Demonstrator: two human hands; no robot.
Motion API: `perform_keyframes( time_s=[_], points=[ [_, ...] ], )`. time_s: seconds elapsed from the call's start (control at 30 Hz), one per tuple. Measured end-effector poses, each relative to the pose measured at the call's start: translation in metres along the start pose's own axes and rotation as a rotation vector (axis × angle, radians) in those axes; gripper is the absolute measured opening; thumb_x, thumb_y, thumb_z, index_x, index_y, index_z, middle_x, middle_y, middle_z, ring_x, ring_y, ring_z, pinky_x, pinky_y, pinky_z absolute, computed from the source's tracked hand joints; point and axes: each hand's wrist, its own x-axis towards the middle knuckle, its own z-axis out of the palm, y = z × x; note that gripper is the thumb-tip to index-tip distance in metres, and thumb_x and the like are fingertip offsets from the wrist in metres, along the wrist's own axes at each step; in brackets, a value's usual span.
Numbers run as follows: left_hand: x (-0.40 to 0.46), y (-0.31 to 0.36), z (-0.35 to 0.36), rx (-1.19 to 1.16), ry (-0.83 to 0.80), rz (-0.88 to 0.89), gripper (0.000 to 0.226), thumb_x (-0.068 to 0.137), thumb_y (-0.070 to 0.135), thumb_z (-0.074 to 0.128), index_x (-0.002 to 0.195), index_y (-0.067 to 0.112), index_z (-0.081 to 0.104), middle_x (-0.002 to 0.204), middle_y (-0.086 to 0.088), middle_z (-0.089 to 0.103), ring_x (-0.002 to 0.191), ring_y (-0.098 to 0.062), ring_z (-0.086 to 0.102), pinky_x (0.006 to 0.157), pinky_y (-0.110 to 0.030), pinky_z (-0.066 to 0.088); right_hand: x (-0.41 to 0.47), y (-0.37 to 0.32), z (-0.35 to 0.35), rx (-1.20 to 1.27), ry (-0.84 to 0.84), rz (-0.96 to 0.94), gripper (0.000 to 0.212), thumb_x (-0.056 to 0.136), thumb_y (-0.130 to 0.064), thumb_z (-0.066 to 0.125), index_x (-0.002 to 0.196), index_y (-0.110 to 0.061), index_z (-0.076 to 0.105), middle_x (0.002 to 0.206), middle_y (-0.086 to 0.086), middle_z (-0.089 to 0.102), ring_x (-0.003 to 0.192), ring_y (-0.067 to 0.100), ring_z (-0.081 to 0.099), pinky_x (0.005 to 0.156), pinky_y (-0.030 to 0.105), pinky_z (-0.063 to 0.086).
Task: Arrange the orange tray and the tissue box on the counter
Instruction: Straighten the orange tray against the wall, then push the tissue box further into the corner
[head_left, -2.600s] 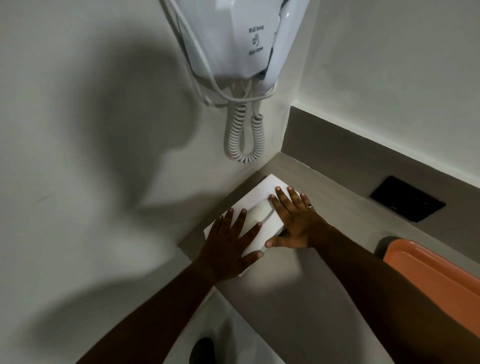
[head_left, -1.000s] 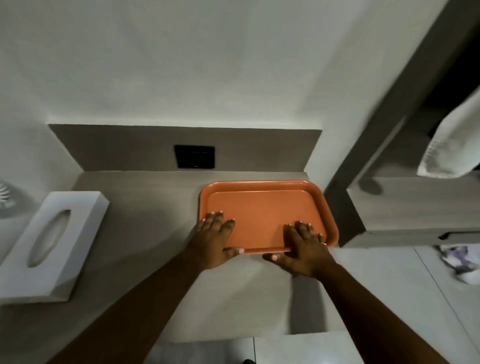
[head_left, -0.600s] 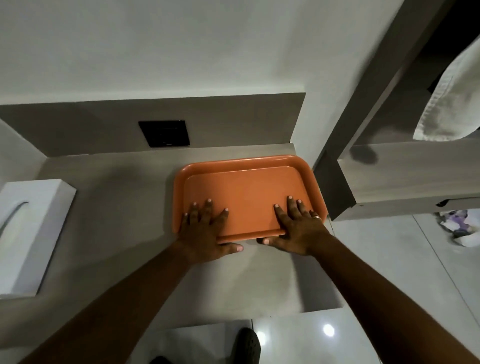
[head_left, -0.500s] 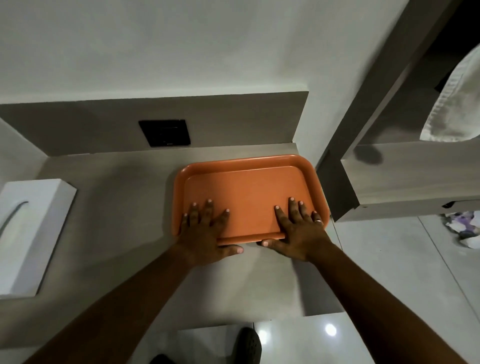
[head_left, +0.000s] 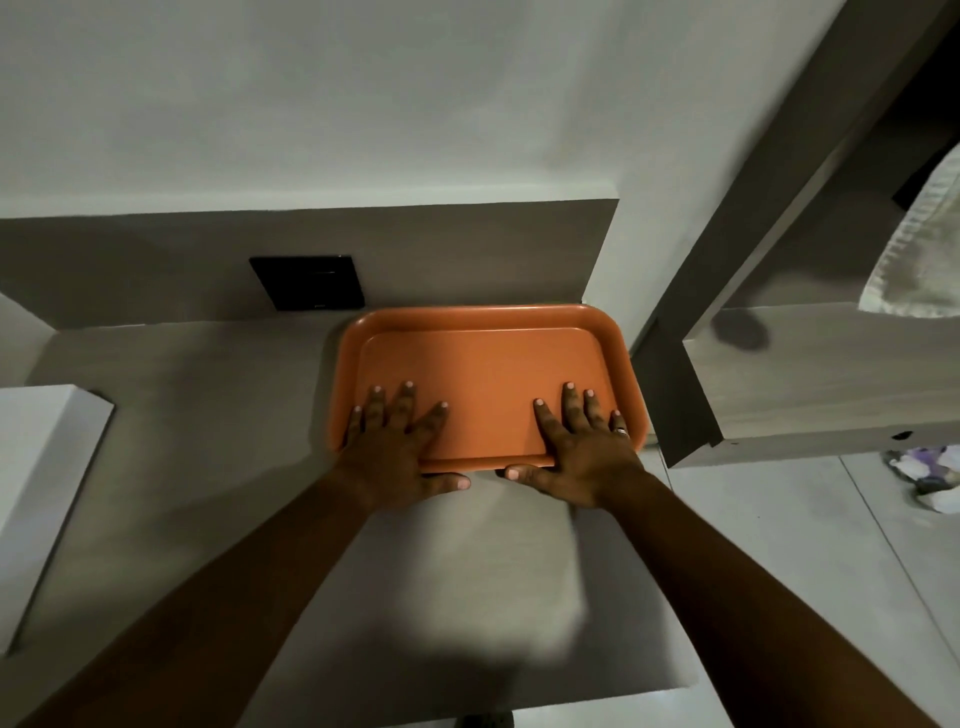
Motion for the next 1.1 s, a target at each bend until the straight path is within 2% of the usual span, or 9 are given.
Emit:
perform_keyframes(
  time_s=[0.23,0.37,0.43,0.5,0.57,0.7,0.87,1.0,1.1],
  points=[
    [0.021,-0.010,0.000,0.021,0.050,0.011,0.113,0.047,0.104,0.017,0.142,0.050,-0.014,0.161,-0.008,-0.017,0.143,-0.044,-0.017,0.114,-0.062,-0.005,0.022,0.002,-0.011,-0.015,0.017,-0.025,0.122,0.054,-0.106,0.010,0.152,-0.037,-0.016,0.160,0.009,-0.029,0.146,0.037,-0.024,0.115,0.062,-0.008],
    [0.018,-0.009,-0.003,0.027,0.053,0.029,0.116,0.049,0.103,0.020,0.145,0.047,-0.012,0.161,-0.010,-0.016,0.143,-0.044,-0.015,0.114,-0.062,-0.004,0.018,0.000,-0.018,-0.005,-0.012,-0.021,0.121,0.059,-0.103,0.017,0.152,-0.035,-0.018,0.159,0.010,-0.030,0.145,0.038,-0.025,0.114,0.063,-0.009],
    [0.013,-0.012,-0.009,0.034,0.073,0.075,0.116,0.054,0.101,0.026,0.148,0.041,-0.005,0.162,-0.011,-0.009,0.145,-0.040,-0.010,0.115,-0.061,-0.001,0.013,-0.006,-0.025,0.027,-0.020,-0.030,0.120,0.063,-0.100,0.025,0.153,-0.033,-0.015,0.160,0.012,-0.027,0.146,0.038,-0.024,0.114,0.063,-0.009],
    [0.001,-0.019,-0.016,0.054,0.161,0.140,0.117,0.056,0.100,0.027,0.150,0.033,0.009,0.162,-0.013,0.004,0.147,-0.035,-0.002,0.116,-0.061,0.002,0.006,-0.021,-0.030,0.094,0.043,-0.076,0.119,0.068,-0.096,0.035,0.155,-0.029,-0.010,0.163,0.012,-0.020,0.148,0.035,-0.020,0.116,0.061,-0.009],
    [-0.021,-0.036,-0.027,0.055,0.219,0.164,0.117,0.057,0.098,0.027,0.150,0.027,0.018,0.161,-0.015,0.011,0.147,-0.035,-0.001,0.116,-0.061,-0.001,-0.001,-0.053,-0.034,0.188,0.143,-0.144,0.118,0.070,-0.093,0.040,0.155,-0.027,-0.007,0.165,0.011,-0.013,0.149,0.031,-0.016,0.117,0.057,-0.008],
    [-0.085,-0.100,-0.044,-0.028,0.248,0.019,0.120,0.056,0.100,0.025,0.151,0.028,0.013,0.161,-0.014,0.006,0.147,-0.034,-0.003,0.117,-0.059,-0.003,-0.016,-0.154,-0.030,0.370,0.216,-0.289,0.113,0.077,-0.082,0.052,0.157,-0.021,-0.001,0.166,0.011,-0.004,0.151,0.026,-0.009,0.119,0.046,-0.004],
    [-0.199,-0.205,-0.039,-0.023,0.212,-0.185,0.124,0.053,0.102,0.026,0.151,0.029,0.003,0.161,-0.010,-0.003,0.147,-0.030,-0.008,0.117,-0.051,0.002,-0.034,-0.296,-0.001,0.481,0.121,-0.486,0.109,0.082,-0.069,0.063,0.157,-0.019,0.002,0.166,0.005,-0.007,0.151,0.019,-0.010,0.120,0.033,-0.003],
    [-0.269,-0.267,-0.029,-0.036,0.186,-0.278,0.130,0.048,0.103,0.030,0.147,0.028,-0.009,0.158,-0.009,-0.012,0.147,-0.032,-0.009,0.118,-0.053,0.006,-0.043,-0.390,0.023,0.468,0.055,-0.576,0.114,0.080,-0.072,0.063,0.156,-0.016,0.000,0.166,0.005,-0.006,0.151,0.019,-0.009,0.119,0.031,-0.002],
    [-0.294,-0.296,-0.020,-0.007,0.141,-0.298,0.127,0.055,0.095,0.043,0.142,0.027,-0.020,0.157,-0.011,-0.019,0.146,-0.033,-0.014,0.119,-0.050,0.000,-0.042,-0.437,0.032,0.404,0.038,-0.624,0.116,0.079,-0.071,0.064,0.156,-0.014,-0.002,0.166,0.006,-0.006,0.151,0.021,-0.007,0.119,0.032,-0.001]
  ],
)
